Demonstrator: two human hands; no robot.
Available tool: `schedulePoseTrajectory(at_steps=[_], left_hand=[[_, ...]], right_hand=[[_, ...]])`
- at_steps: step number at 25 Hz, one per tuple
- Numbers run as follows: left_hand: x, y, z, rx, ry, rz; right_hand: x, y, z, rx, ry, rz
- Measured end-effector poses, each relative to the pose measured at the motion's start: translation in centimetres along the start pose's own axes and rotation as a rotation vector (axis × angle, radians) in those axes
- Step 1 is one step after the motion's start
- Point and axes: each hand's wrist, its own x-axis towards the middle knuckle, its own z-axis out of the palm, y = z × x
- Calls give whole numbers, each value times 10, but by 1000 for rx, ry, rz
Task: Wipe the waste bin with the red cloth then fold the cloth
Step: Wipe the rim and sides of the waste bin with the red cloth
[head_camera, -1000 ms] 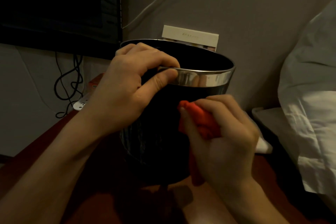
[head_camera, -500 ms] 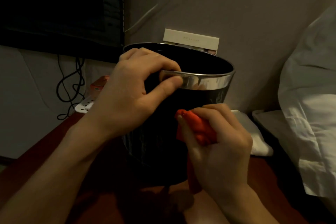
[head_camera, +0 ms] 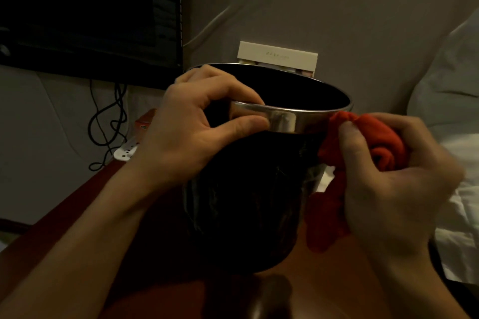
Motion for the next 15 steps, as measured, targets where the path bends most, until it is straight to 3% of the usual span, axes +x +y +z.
schedulePoseTrajectory(at_steps=[4,9,13,15], left_hand=[[1,2,-1,-31,-22,-11],[1,1,-3,-4,-35,-15],[1,0,-4,7,-44,-13],[1,0,-3,12,-41,-10]], right_hand=[[-8,-9,1,-42,-26,-120],[-44,-18,23,-108,-218,-302],[-21,-19,7,-144,-63,-226],[-27,-21,12,-120,-103,-211]])
